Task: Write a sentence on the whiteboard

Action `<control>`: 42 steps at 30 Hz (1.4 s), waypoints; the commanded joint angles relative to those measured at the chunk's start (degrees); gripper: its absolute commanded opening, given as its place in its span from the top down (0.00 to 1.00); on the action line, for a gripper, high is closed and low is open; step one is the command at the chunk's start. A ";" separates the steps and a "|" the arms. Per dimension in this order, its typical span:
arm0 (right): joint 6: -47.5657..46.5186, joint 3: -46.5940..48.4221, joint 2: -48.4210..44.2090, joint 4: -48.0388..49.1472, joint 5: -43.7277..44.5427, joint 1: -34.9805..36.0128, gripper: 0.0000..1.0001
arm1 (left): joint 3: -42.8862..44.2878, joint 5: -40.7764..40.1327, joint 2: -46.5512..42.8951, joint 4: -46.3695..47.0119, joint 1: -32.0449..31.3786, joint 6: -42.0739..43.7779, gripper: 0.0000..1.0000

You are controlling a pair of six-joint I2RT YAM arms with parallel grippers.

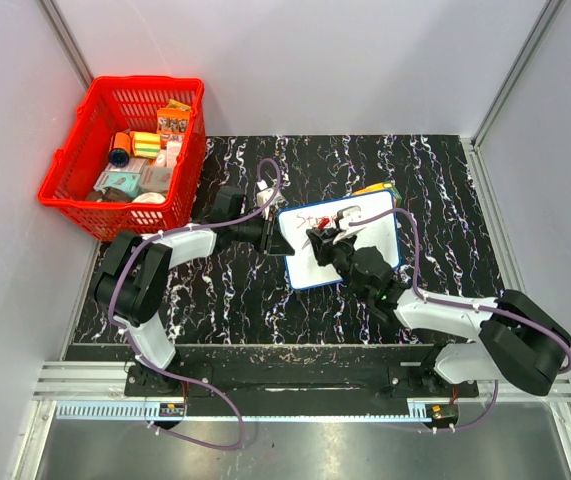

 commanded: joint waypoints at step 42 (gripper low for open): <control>0.25 5.88 3.72 -1.15 10.45 0.45 1.00 | -0.82 -8.23 0.96 -3.27 -0.80 6.97 1.00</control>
